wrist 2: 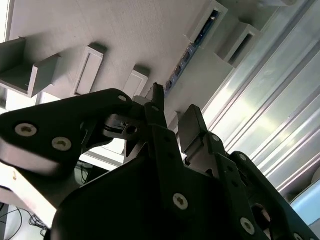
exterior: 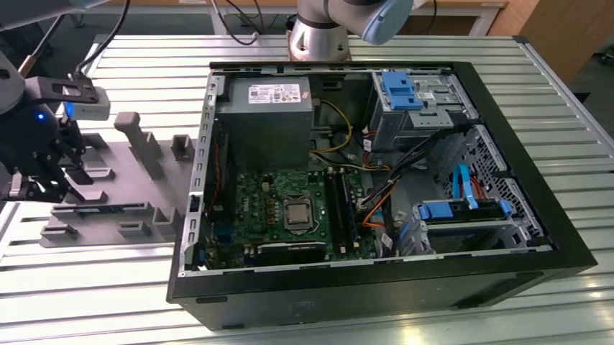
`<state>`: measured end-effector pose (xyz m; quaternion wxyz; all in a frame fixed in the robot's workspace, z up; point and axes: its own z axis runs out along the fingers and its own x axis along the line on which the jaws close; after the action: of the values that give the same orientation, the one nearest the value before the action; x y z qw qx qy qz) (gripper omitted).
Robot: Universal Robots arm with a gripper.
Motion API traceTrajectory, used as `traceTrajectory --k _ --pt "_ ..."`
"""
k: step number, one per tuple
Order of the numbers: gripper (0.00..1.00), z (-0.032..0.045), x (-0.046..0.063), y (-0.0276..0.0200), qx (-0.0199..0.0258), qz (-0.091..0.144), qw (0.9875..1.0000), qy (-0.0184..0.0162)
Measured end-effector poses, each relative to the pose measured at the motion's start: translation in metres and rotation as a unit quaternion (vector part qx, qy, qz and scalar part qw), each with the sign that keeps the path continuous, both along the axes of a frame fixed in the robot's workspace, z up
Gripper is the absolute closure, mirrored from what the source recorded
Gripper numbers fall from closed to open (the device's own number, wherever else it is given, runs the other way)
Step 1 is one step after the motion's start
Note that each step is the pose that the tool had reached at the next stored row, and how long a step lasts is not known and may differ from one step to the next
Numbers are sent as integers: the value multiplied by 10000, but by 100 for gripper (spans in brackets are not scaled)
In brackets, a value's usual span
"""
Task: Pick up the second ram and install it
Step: 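Pick up the second ram and move it above second insertion slot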
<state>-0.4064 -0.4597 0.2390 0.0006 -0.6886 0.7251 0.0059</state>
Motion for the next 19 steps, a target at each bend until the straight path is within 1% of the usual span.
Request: traceTrajectory --k 3,10,19 --pt "61 -54 1 -5 0 1 10000 0" --pt "61 -171 -1 -44 0 0 10000 -1" --pt "61 -258 -1 -46 0 1 10000 0"
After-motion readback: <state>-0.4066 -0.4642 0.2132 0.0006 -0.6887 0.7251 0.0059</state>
